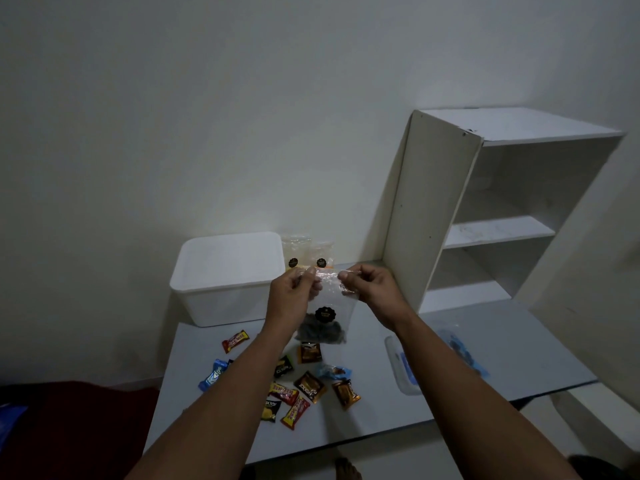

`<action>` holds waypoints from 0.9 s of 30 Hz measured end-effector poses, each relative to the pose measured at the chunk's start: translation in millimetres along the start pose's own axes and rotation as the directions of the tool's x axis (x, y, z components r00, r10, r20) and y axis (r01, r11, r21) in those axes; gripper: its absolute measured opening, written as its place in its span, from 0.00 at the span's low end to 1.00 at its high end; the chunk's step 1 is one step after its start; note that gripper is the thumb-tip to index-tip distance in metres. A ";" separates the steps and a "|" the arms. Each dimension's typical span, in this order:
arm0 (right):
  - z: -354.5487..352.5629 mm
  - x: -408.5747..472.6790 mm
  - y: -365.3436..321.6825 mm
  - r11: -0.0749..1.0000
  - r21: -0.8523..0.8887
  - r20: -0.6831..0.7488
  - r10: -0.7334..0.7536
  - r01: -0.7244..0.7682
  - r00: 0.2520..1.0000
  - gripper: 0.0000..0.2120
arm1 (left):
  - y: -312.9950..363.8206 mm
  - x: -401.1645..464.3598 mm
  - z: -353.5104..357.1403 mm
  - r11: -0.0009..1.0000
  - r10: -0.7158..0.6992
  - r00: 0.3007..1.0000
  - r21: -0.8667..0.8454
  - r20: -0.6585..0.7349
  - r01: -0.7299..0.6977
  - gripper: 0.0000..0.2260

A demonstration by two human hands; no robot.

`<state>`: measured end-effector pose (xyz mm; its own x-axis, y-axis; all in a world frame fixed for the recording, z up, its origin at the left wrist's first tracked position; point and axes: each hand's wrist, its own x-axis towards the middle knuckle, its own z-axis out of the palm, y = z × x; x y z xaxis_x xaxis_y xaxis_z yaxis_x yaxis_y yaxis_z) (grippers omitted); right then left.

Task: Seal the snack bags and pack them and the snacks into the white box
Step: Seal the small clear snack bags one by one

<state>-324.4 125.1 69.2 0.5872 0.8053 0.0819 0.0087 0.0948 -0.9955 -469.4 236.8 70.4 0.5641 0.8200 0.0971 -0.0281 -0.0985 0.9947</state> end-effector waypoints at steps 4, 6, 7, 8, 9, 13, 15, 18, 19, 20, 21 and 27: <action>-3.6 0.2 -1.0 0.997 0.045 -0.010 0.055 -0.055 0.998 0.05 | 0.2 2.9 -3.0 1.000 0.000 1.000 -0.008 0.000 0.000 0.12; -4.6 -0.5 0.0 0.995 0.072 -0.015 0.065 -0.064 0.998 0.04 | -0.3 4.4 -1.9 1.000 -0.008 1.000 -0.005 -0.011 0.008 0.13; -4.4 -1.0 0.4 0.995 0.085 -0.017 0.051 -0.049 0.999 0.05 | -0.7 4.5 -1.3 1.000 -0.014 1.000 -0.012 -0.013 0.014 0.13; -4.2 -1.5 0.5 0.995 0.091 -0.020 0.031 -0.029 0.999 0.05 | -1.1 4.3 -0.9 0.999 -0.022 1.000 -0.024 -0.012 0.022 0.13; -4.2 -1.6 0.2 0.996 0.089 -0.022 0.015 -0.013 1.000 0.06 | -1.5 4.1 -0.9 0.999 -0.030 1.000 -0.038 -0.006 0.030 0.13; -7.1 -1.1 -4.2 0.999 0.043 -0.043 0.026 -0.024 0.999 0.04 | -3.9 4.0 -1.0 1.000 -0.005 1.000 -0.023 0.015 0.006 0.11; -7.3 -0.9 -3.8 1.000 -0.014 -0.052 0.022 -0.023 0.998 0.03 | -5.4 4.6 0.4 1.000 0.016 1.000 -0.003 0.026 -0.016 0.11; -4.6 -0.8 -3.5 0.996 -0.093 -0.006 -0.008 0.007 1.000 0.03 | -4.1 4.6 2.9 1.000 0.008 0.998 0.013 0.059 -0.009 0.11; -4.3 -0.1 -3.7 0.994 -0.106 0.010 -0.017 0.017 1.000 0.04 | -2.8 3.9 3.3 1.000 -0.005 0.998 0.008 0.067 0.005 0.11; -4.3 0.6 -5.0 0.993 -0.112 0.022 -0.019 0.022 1.000 0.06 | -1.1 2.8 3.0 1.000 -0.020 0.997 0.007 0.074 0.020 0.10; -4.6 1.1 -6.7 0.993 -0.115 0.031 -0.017 0.020 0.999 0.08 | -0.3 1.8 2.6 0.999 -0.032 0.996 0.010 0.084 0.031 0.09; -0.5 1.8 -12.6 0.984 -0.176 0.062 0.017 -0.005 0.998 0.09 | 3.9 0.8 -0.1 0.999 -0.006 0.992 0.037 0.129 0.002 0.06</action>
<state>-323.1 125.1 81.9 0.5356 0.8417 0.0682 0.1479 -0.0140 -0.9889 -469.1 237.1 74.4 0.6660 0.7410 0.0857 0.0032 -0.1177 0.9930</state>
